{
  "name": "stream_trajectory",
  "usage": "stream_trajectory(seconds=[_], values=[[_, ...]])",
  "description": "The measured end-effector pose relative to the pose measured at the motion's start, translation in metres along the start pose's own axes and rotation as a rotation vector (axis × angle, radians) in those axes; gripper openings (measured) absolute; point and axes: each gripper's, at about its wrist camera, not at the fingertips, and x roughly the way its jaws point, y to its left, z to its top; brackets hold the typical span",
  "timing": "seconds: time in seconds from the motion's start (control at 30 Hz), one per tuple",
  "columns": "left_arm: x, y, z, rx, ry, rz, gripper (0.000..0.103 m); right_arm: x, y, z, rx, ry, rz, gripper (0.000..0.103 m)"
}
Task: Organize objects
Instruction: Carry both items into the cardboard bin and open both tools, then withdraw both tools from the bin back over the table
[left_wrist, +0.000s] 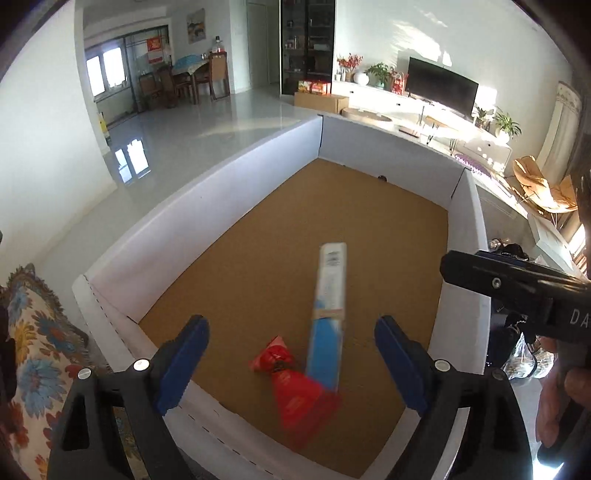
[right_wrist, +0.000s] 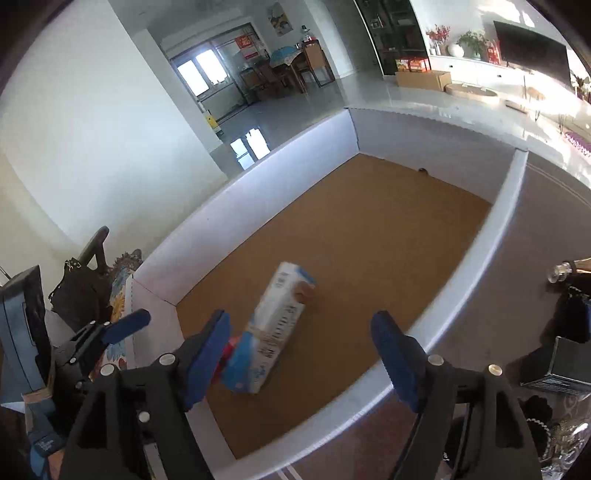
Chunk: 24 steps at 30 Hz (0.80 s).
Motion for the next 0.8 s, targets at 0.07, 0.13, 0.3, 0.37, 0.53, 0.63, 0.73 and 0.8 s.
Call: stream_trajectory(seconds=[0.07, 0.13, 0.3, 0.37, 0.53, 0.63, 0.73, 0.8], values=[[-0.011, -0.005, -0.005, -0.002, -0.040, -0.032, 0.091, -0.026, -0.017, -0.010, -0.037, -0.046, -0.041, 0.093], [-0.025, -0.016, -0.011, 0.007, -0.081, -0.062, 0.091, -0.051, -0.025, -0.025, -0.070, -0.087, -0.080, 0.100], [-0.071, -0.052, -0.028, 0.046, -0.155, -0.186, 0.092, -0.112, -0.061, -0.083, -0.104, -0.135, -0.216, 0.102], [-0.086, -0.072, -0.040, 0.065, -0.164, -0.279, 0.092, -0.132, -0.082, -0.114, -0.090, -0.138, -0.285, 0.102], [-0.107, -0.138, -0.075, 0.165, -0.115, -0.488, 0.093, -0.167, -0.136, -0.190, -0.036, -0.075, -0.449, 0.102], [-0.102, -0.182, -0.101, 0.241, -0.046, -0.557, 0.093, -0.182, -0.165, -0.231, -0.003, -0.030, -0.529, 0.102], [-0.084, -0.220, -0.123, 0.315, 0.040, -0.561, 0.093, -0.192, -0.185, -0.257, 0.025, 0.003, -0.587, 0.102], [-0.070, -0.240, -0.137, 0.346, 0.097, -0.555, 0.093, -0.198, -0.195, -0.268, 0.045, 0.011, -0.606, 0.102]])
